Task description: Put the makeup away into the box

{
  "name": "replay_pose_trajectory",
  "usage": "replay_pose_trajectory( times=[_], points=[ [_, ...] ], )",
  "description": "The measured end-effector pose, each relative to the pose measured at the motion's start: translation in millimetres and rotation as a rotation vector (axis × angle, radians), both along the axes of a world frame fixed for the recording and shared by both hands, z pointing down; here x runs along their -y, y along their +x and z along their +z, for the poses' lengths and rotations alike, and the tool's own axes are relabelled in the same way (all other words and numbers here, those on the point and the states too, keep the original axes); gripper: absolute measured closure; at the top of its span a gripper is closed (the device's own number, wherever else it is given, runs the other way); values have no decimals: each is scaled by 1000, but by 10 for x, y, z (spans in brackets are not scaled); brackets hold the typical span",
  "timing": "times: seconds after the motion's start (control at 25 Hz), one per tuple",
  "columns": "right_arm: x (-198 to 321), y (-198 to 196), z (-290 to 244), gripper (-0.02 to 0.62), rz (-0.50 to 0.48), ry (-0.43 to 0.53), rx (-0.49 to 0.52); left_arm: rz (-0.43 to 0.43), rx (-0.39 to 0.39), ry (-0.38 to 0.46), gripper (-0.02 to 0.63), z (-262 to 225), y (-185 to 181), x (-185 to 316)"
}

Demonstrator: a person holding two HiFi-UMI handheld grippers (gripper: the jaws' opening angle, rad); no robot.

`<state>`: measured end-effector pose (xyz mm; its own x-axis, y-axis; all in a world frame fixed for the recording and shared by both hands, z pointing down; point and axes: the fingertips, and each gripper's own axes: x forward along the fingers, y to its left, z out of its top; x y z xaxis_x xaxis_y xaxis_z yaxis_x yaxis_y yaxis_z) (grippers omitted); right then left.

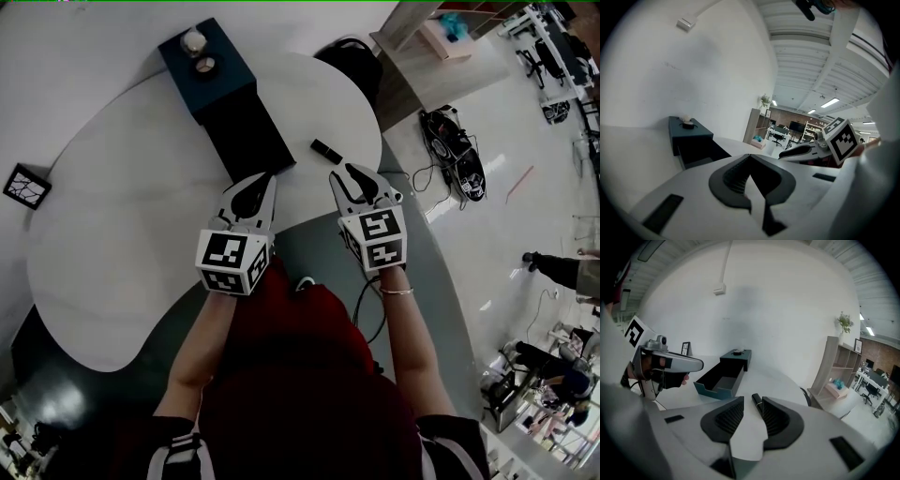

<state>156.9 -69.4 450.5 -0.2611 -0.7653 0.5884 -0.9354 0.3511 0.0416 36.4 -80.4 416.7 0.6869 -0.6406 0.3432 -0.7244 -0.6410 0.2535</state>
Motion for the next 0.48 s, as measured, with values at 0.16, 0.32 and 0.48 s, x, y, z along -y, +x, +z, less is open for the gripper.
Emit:
replay_pose_trajectory(
  times=[0.16,0.32,0.48],
  points=[
    [96,8,73,459,-51,-33,-57,-6,-4,0,583,-5,-43,64],
    [217,14,175,457,-85,-60,-112,-15,-6,2,583,2,-104,155],
    [312,-22,279,457,-135,-89,-153,-25,-4,-3,583,18,-173,231]
  ],
)
